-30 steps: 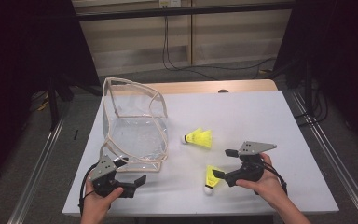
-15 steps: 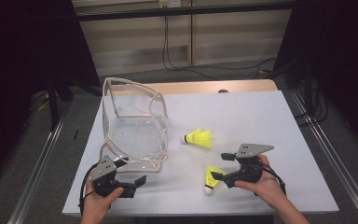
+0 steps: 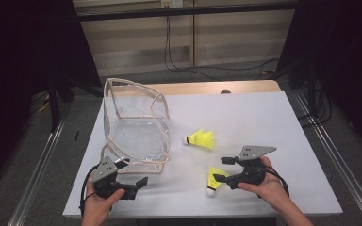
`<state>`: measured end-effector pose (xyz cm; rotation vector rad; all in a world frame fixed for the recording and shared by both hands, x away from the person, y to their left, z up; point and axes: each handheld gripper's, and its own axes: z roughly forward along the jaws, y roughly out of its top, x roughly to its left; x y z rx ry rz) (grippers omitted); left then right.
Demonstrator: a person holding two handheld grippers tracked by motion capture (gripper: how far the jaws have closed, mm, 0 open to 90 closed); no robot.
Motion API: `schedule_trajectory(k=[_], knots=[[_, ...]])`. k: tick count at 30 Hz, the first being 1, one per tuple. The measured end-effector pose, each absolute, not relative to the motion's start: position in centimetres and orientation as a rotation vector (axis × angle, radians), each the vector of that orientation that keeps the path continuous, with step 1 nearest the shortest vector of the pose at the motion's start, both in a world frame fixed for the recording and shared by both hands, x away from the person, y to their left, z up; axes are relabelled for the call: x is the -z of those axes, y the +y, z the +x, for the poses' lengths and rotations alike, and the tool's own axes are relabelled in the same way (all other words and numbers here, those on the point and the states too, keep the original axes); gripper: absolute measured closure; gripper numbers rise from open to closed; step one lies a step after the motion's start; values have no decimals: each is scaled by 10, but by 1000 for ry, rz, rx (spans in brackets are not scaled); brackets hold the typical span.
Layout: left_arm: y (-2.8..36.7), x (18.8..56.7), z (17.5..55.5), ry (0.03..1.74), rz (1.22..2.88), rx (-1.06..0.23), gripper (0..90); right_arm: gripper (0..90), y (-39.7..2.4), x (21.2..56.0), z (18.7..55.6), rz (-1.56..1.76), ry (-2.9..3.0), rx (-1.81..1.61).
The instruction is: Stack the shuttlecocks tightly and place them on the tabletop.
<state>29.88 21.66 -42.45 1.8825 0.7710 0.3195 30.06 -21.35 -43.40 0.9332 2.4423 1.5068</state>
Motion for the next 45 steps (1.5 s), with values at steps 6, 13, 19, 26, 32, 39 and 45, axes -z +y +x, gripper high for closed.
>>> schedule_trajectory(k=[6, 13, 19, 26, 32, 39, 45], knots=[[217, 425, 299, 778, 1882, -320, 32, 325, -214, 435, 301, 923, 2460, -1497], [216, 425, 299, 771, 1884, -319, 31, 371, -212, 435, 300, 888, 2481, -1501], [217, 424, 299, 776, 1883, -323, 32, 386, -211, 436, 299, 871, 2499, -1494], [216, 425, 299, 775, 1884, -322, 32, 416, -210, 437, 299, 857, 2520, -1486], [216, 424, 299, 772, 1882, -322, 32, 500, -207, 439, 298, 834, 2546, -1472], [216, 424, 299, 773, 1881, -324, 31, 601, -207, 440, 297, 808, 2575, -1470], [216, 424, 299, 770, 1884, -325, 31, 724, -211, 440, 297, 804, 2579, -1508]])
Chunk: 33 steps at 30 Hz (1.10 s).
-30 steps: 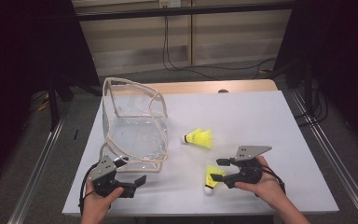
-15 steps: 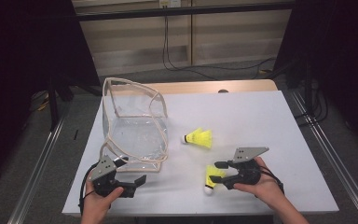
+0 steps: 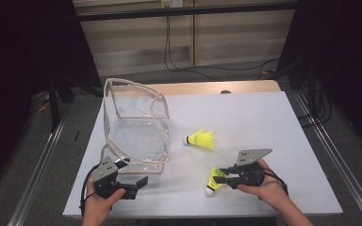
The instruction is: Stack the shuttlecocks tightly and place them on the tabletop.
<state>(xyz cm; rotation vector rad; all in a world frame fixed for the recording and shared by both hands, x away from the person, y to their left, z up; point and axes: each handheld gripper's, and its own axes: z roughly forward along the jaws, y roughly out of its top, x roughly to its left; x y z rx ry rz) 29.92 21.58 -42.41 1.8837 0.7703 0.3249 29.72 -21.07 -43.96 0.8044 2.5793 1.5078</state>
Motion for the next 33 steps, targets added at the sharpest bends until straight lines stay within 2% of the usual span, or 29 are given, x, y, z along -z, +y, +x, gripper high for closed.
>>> schedule_trajectory(k=[7, 12, 33], knots=[[216, 424, 299, 771, 1880, -326, 32, 838, -214, 437, 298, 817, 2559, -1597], [216, 424, 299, 775, 1881, -326, 31, 888, -215, 436, 301, 827, 2529, -1635], [215, 424, 299, 776, 1878, -328, 31, 891, -232, 443, 307, 872, 2552, -1490]])
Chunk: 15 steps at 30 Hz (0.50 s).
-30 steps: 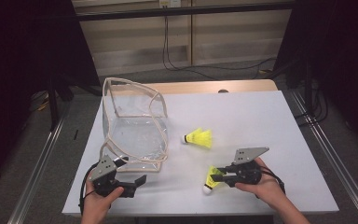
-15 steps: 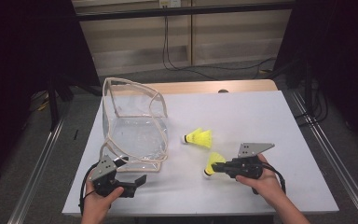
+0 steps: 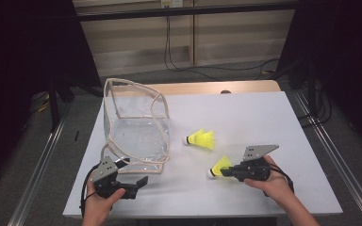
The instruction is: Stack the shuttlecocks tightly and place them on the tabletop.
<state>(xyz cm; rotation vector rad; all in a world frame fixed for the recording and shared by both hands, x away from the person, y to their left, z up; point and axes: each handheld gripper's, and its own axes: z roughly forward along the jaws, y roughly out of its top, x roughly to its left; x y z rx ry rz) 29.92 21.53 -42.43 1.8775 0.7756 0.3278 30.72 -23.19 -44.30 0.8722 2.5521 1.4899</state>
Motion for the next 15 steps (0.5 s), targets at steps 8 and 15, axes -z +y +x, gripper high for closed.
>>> schedule_trajectory(k=[8, 15], knots=[[216, 424, 299, 775, 1876, -330, 31, 894, -237, 438, 310, 909, 2437, -1595], [216, 424, 299, 774, 1879, -332, 32, 894, -242, 435, 310, 927, 2368, -1635]])
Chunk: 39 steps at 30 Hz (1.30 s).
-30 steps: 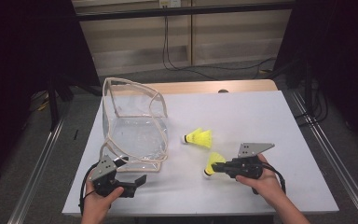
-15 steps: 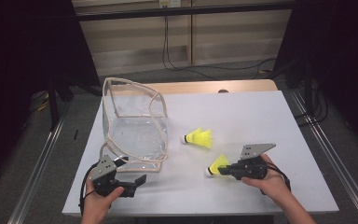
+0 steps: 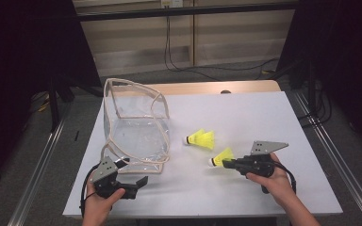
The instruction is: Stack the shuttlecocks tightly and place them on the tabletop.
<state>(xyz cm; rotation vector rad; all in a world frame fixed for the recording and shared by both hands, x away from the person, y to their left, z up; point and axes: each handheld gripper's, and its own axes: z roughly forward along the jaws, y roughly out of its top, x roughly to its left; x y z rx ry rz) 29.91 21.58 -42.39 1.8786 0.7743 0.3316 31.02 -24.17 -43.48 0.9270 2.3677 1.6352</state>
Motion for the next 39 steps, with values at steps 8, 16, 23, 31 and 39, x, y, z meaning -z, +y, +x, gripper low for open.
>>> schedule_trajectory(k=[8, 16, 23, 31, 39], knots=[[216, 424, 299, 775, 1878, -332, 31, 894, -244, 433, 311, 934, 2333, -1659], [216, 424, 299, 773, 1880, -335, 31, 894, -245, 432, 311, 937, 2312, -1664], [216, 424, 299, 772, 1881, -337, 32, 894, -248, 431, 311, 946, 2296, -1663], [216, 424, 299, 770, 1877, -336, 32, 894, -249, 431, 312, 954, 2277, -1663], [216, 424, 299, 771, 1881, -338, 32, 894, -251, 430, 312, 958, 2266, -1666]])
